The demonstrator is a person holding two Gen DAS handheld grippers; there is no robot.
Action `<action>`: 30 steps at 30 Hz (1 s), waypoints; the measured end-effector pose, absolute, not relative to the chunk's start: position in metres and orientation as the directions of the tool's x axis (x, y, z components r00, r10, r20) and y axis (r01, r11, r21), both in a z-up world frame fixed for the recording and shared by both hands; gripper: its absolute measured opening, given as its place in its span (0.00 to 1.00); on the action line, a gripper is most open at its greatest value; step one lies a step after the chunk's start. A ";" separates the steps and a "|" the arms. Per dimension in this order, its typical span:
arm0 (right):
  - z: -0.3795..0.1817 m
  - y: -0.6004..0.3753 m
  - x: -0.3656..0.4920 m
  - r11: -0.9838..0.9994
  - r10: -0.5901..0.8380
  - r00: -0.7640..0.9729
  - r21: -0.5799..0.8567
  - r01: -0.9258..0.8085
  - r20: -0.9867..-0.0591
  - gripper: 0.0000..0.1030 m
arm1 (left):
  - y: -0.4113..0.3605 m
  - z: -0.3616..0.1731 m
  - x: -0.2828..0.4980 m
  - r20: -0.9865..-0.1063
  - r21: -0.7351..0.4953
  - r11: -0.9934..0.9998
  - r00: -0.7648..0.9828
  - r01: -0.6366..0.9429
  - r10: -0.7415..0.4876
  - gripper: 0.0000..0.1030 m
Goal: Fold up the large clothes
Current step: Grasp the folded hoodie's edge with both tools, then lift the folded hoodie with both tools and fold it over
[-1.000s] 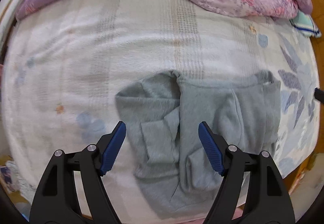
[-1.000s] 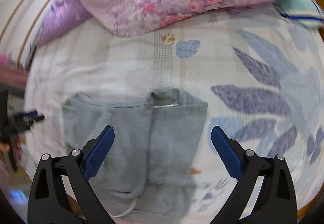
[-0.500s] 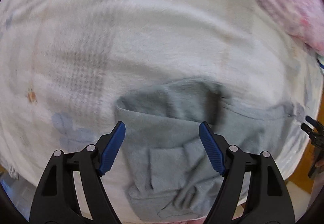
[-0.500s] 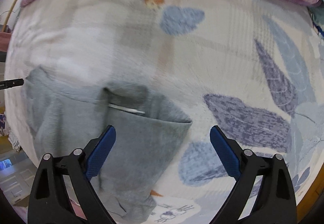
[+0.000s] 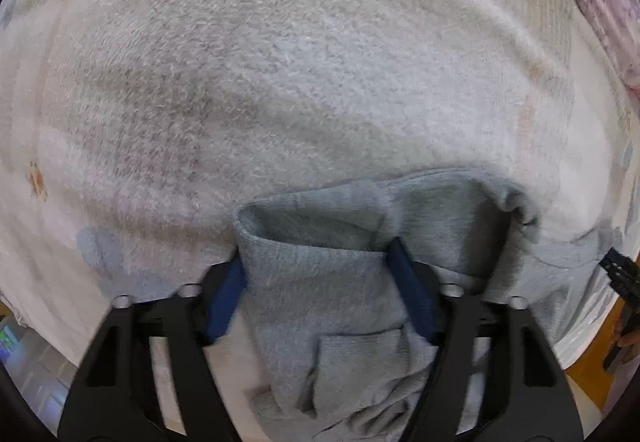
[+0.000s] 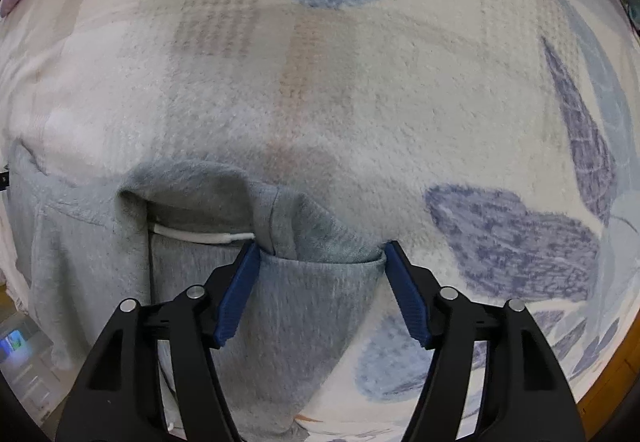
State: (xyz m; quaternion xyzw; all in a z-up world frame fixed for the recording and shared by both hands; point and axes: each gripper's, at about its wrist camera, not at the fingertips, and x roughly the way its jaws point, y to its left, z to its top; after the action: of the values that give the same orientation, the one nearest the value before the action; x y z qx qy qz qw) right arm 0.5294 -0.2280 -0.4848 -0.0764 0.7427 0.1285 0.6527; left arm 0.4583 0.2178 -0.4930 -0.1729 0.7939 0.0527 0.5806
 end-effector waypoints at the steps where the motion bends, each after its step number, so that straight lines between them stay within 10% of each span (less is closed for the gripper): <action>1: -0.484 -0.225 0.530 0.953 0.075 -0.142 0.113 -0.282 -0.987 0.17 | 0.216 -0.489 0.460 -0.937 -0.140 0.931 -0.260 -0.339 -0.235 0.31; 2: -0.481 -0.221 0.528 0.949 0.110 -0.156 0.150 -0.279 -0.982 0.13 | 0.213 -0.486 0.462 -0.929 -0.175 0.924 -0.253 -0.340 -0.269 0.12; 30: -0.300 -0.225 0.369 0.936 0.123 0.239 0.032 -0.349 -0.963 0.10 | 0.178 -0.301 0.348 -0.994 -0.105 0.987 0.028 -0.124 -0.103 0.09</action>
State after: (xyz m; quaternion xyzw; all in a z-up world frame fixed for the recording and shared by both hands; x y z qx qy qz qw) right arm 0.3694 -0.2254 -0.2998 -0.0948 0.5981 0.1510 0.7814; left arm 0.3480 0.1785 -0.3013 -0.0814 0.6971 0.0075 0.7123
